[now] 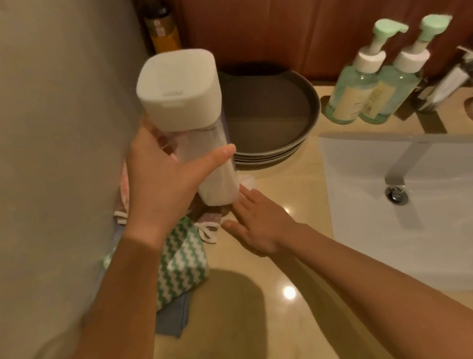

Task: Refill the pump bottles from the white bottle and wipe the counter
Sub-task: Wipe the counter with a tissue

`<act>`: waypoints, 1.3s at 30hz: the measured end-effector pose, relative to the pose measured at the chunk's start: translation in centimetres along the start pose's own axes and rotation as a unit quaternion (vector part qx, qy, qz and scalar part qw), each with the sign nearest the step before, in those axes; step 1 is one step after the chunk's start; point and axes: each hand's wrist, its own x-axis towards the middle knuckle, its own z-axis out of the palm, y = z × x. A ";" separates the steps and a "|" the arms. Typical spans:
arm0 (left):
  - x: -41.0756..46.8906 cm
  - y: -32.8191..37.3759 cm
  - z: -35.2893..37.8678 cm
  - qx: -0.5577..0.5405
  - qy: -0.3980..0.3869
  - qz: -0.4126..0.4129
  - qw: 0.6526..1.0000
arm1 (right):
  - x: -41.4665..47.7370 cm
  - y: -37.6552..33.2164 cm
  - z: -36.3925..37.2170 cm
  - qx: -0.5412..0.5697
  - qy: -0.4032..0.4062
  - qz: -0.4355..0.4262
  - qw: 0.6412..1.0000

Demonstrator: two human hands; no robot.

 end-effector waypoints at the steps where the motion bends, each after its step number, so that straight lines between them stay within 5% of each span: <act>1: 0.2 -0.1 0.4 -0.004 -0.001 0.005 1.000 | -0.8 -0.3 0.3 -0.004 0.001 -0.012 1.000; 9: 0.8 -1.4 5.4 -0.006 -0.048 -0.007 0.999 | -10.4 -2.3 2.9 0.106 -0.032 -0.036 0.993; 16: 0.5 -3.0 7.2 -0.016 -0.050 -0.013 0.999 | -15.7 2.6 1.4 0.031 0.025 -0.014 0.999; 27: 0.9 -3.9 7.4 0.012 -0.095 -0.009 0.995 | -5.8 11.1 -4.9 -0.001 0.022 0.203 0.979; 31: 1.1 -4.2 7.2 0.007 -0.105 -0.018 0.994 | -4.0 8.7 -3.8 0.063 0.047 0.253 0.964; 39: -0.4 -6.1 6.0 0.061 -0.144 -0.022 0.987 | -11.3 -0.5 1.6 0.082 0.067 0.158 0.982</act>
